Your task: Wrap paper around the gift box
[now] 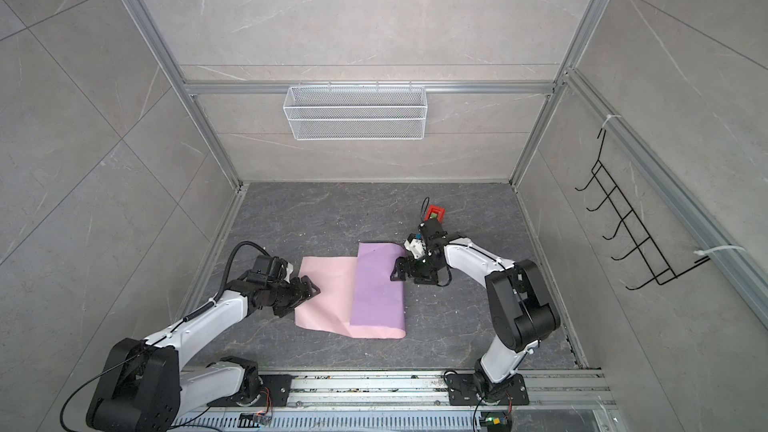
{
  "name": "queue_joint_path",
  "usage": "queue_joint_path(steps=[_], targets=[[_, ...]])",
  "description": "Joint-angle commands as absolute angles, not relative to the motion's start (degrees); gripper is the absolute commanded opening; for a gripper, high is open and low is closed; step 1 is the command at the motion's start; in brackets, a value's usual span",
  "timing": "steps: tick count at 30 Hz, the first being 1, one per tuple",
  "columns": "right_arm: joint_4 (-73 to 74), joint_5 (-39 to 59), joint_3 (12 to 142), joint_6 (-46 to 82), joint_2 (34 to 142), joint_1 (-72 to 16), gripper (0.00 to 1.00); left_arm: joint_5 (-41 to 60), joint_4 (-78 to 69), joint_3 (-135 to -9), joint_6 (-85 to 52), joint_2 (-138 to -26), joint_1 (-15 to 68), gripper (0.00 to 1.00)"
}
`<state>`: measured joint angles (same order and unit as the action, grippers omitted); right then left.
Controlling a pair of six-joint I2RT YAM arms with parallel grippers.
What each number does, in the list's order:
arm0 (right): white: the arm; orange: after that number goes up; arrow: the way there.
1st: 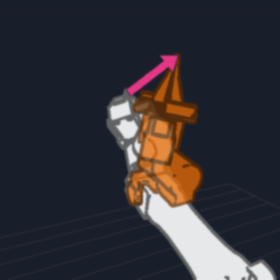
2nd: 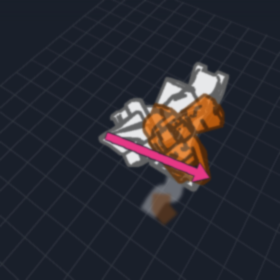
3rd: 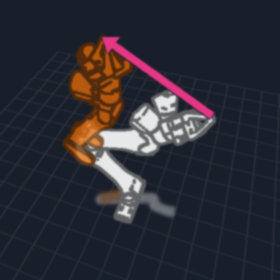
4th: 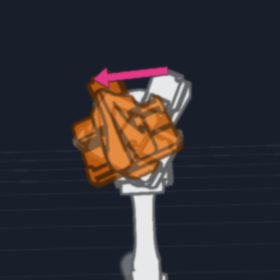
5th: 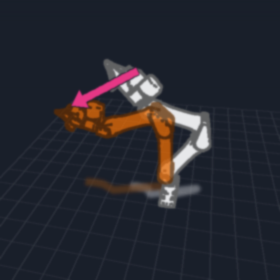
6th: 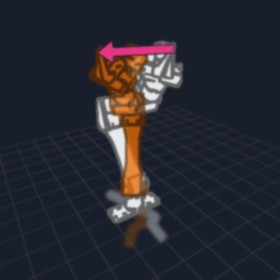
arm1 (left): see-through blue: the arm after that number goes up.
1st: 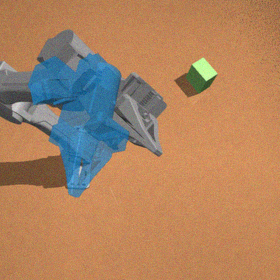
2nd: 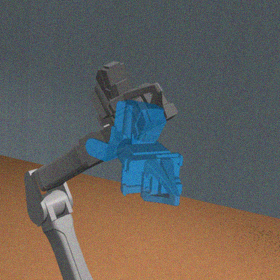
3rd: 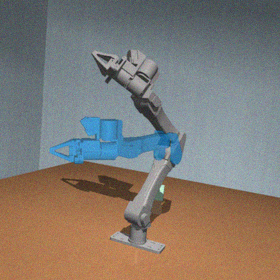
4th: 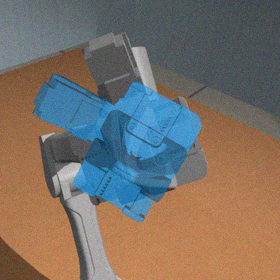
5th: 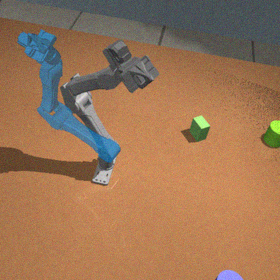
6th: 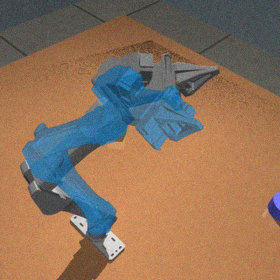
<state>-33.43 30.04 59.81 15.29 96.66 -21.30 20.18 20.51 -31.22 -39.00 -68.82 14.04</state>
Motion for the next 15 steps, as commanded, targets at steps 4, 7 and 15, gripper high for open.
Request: queue_joint_path(steps=[4, 7, 15], targets=[[-36.19, 24.19, 58.89, 13.98, 99.84, -22.24, 0.92, 30.54, 17.10, -33.31, -39.11, -73.34, 8.94, 0.80], [-36.22, 24.17, 58.84, 13.97, 99.72, -22.25, 0.92, 32.67, 17.03, -34.35, -38.67, -75.51, 7.71, 0.80], [-36.21, 24.26, 58.88, 13.89, 99.75, -22.19, 0.92, 32.48, 16.92, -36.90, -39.07, -80.18, 4.65, 0.74]])
